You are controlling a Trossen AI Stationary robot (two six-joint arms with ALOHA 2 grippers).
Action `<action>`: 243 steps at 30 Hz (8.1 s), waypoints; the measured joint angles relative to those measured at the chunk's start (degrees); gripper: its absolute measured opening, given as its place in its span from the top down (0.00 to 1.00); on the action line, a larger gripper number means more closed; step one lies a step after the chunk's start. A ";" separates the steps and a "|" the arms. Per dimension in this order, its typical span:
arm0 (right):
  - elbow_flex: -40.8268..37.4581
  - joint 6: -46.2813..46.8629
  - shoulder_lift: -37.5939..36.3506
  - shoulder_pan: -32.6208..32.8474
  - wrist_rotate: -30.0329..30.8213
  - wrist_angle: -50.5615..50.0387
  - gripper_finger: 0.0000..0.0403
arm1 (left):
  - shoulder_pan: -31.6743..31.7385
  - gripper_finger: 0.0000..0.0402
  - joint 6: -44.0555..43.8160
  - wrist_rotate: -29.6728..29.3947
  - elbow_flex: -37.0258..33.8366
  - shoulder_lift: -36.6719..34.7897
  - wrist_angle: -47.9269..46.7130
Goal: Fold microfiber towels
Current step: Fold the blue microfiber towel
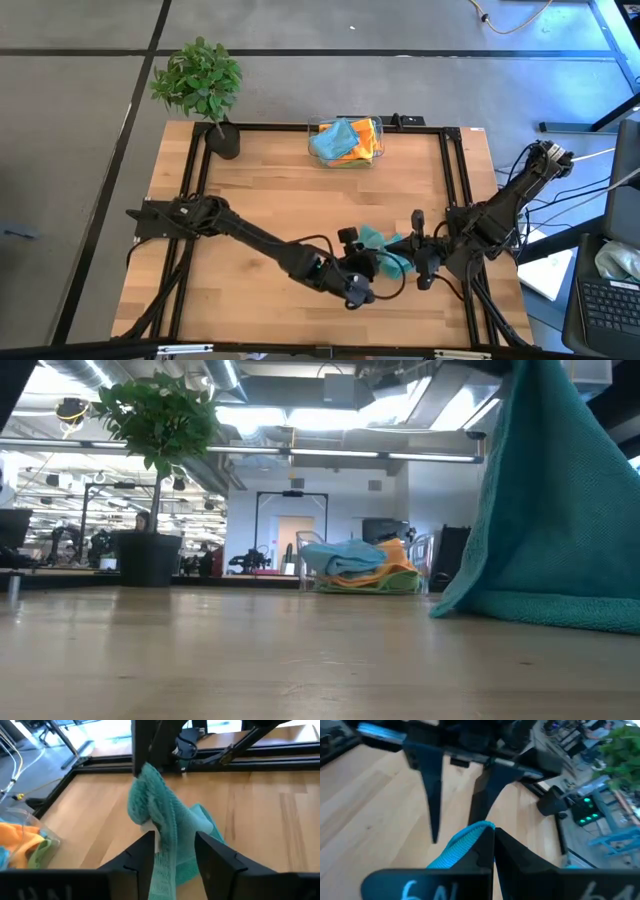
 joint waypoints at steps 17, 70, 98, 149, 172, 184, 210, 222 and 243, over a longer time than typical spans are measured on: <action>0.00 -1.42 -0.02 0.15 2.73 2.09 0.97 | 1.99 0.61 -8.60 -1.73 -14.15 0.02 7.12; 0.00 -2.91 -0.13 1.36 5.73 2.35 0.97 | 4.11 0.70 -13.18 -3.10 -27.64 0.02 12.70; 0.04 -5.20 -2.25 1.38 17.27 2.09 0.97 | -11.89 1.00 -35.27 -13.69 16.62 -2.21 -61.30; 0.03 -4.35 -5.41 -2.78 17.56 1.71 0.98 | -15.90 1.00 -50.06 -9.84 7.25 -2.51 -54.63; 0.07 -6.21 -5.89 -2.35 29.33 0.70 0.99 | -13.14 1.00 -49.63 -13.39 6.02 -3.08 -53.48; 0.02 -4.24 -6.39 -3.08 21.81 8.23 0.99 | -14.93 1.00 -38.74 -28.37 6.16 -4.47 -53.96; 0.02 2.42 -7.49 -12.22 9.09 2.76 0.99 | -16.82 1.00 -45.61 -19.97 5.64 -5.25 -61.32; 0.02 -8.22 -4.81 -36.30 -13.36 15.87 0.99 | -6.04 1.00 -32.17 -17.67 -1.54 -14.78 -61.29; -5.54 14.93 -5.07 -32.75 -38.52 -5.31 0.99 | -15.01 1.00 -39.14 -0.99 -29.50 -26.24 -26.46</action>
